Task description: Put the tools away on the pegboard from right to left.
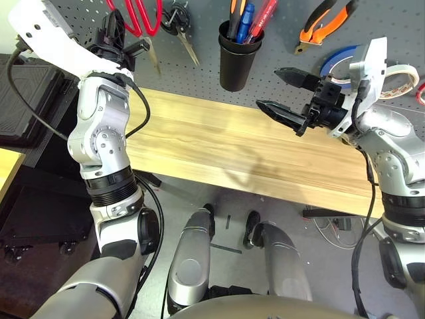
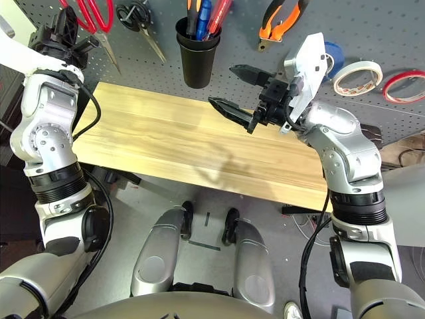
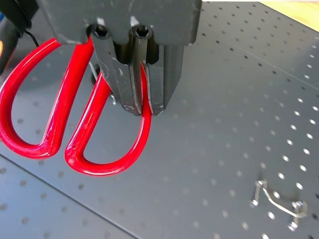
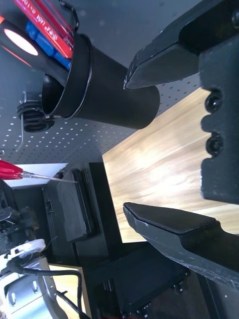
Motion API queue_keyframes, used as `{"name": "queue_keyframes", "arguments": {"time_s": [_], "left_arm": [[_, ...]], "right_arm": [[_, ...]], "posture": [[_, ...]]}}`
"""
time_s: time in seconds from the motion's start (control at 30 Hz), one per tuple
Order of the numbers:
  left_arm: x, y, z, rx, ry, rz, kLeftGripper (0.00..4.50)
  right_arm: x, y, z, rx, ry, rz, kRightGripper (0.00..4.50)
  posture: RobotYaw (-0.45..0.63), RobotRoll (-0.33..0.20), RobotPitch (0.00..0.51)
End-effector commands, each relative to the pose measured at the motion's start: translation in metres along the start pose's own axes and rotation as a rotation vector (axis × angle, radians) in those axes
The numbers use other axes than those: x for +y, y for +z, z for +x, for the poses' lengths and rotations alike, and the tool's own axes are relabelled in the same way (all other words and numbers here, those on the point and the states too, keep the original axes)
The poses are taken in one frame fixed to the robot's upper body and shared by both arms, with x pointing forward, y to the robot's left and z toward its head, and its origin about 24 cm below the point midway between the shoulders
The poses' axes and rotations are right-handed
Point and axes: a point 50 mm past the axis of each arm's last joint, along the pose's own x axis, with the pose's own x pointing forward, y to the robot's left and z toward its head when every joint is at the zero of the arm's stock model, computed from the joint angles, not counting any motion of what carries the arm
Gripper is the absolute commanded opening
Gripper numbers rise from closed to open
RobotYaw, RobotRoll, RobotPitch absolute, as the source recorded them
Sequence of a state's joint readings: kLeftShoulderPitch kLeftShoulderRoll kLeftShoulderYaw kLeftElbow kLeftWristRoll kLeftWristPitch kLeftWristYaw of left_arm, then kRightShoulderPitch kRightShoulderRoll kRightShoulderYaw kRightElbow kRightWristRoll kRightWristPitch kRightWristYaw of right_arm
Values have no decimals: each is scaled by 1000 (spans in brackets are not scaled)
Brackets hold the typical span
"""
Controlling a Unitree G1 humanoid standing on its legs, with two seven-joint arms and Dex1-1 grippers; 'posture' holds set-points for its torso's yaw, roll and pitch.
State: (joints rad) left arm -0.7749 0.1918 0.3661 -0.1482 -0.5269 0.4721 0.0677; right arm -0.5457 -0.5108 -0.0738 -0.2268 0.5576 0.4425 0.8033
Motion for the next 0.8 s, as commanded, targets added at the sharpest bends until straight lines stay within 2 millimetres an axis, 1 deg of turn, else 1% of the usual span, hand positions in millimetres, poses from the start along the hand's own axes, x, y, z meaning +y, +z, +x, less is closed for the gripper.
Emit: {"name": "queue_keyframes", "arguments": {"time_s": [0.03,0.13,0.23,0.47,0.63,0.8], "left_arm": [[0,-10,-3,25,-26,-9,32],[2,-16,-4,50,-31,-16,32],[8,-21,-6,67,-15,-12,32],[26,-27,5,77,42,-2,32],[32,-31,11,73,64,2,32],[37,-32,8,70,83,1,32]], "right_arm": [[-6,2,-6,3,-33,-2,4500],[-8,0,-8,9,-41,-3,4500],[-8,0,-8,10,-49,-3,4500],[-7,0,-7,8,-53,-5,4500],[-7,0,-8,10,-58,-8,4500],[-6,0,-11,19,-65,-13,4500]], "posture": [[148,0,253],[140,0,254],[134,0,252],[122,0,248],[111,0,247],[104,0,249]]}}
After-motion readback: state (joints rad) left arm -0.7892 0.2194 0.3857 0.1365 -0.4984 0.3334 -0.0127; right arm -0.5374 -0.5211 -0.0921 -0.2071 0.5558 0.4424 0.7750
